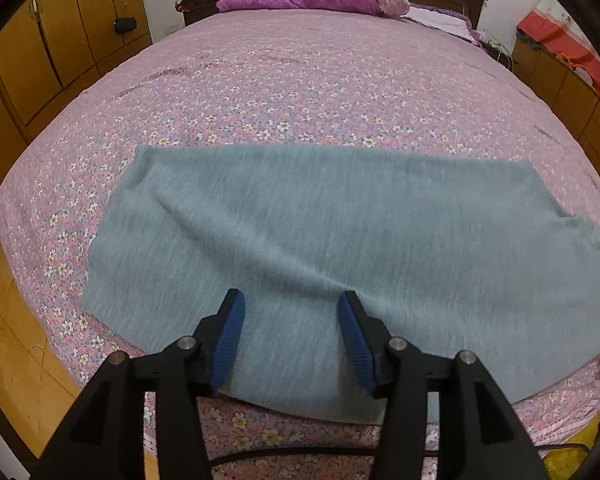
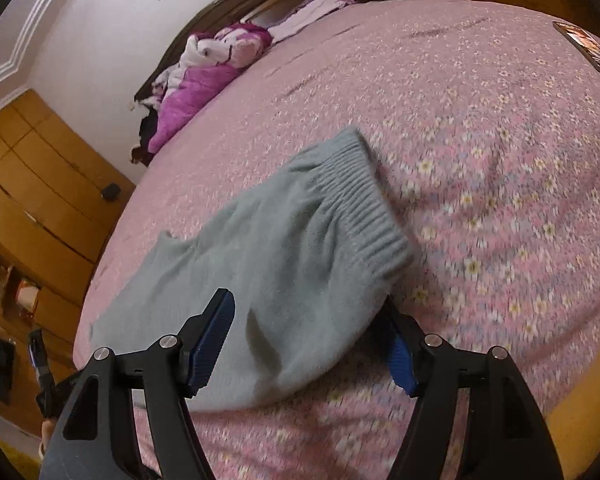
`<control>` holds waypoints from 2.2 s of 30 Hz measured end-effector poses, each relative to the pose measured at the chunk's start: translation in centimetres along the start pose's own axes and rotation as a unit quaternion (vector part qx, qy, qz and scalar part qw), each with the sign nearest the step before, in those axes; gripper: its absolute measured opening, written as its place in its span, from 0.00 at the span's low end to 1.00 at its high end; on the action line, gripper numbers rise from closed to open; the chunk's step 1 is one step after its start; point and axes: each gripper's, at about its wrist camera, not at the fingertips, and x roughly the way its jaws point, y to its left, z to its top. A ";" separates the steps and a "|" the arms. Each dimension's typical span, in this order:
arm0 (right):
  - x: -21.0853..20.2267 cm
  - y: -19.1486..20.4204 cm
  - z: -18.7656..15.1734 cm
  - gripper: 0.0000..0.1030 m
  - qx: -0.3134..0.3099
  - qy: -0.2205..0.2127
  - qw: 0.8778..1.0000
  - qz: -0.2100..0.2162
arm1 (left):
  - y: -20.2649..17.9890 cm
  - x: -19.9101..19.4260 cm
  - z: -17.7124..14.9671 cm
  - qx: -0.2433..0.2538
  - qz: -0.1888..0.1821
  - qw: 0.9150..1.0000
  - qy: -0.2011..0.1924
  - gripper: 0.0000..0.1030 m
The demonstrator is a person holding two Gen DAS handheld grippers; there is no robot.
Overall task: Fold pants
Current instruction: 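Grasp the ribbed waistband with the right tool and lift it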
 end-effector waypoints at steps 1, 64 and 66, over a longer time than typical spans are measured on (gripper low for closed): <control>0.3 0.6 0.0 0.62 -0.007 0.006 1.000 0.004 | 0.0 0.0 0.0 -0.001 0.000 1.000 0.000 0.51; -2.4 10.7 3.0 0.07 -0.130 -0.074 0.986 0.078 | 0.3 -4.2 -0.2 -0.004 -0.012 1.000 -0.027 0.83; -2.5 11.8 3.2 0.07 -0.140 -0.074 0.984 0.086 | 0.6 -4.3 -0.2 -0.005 -0.010 1.000 -0.028 0.83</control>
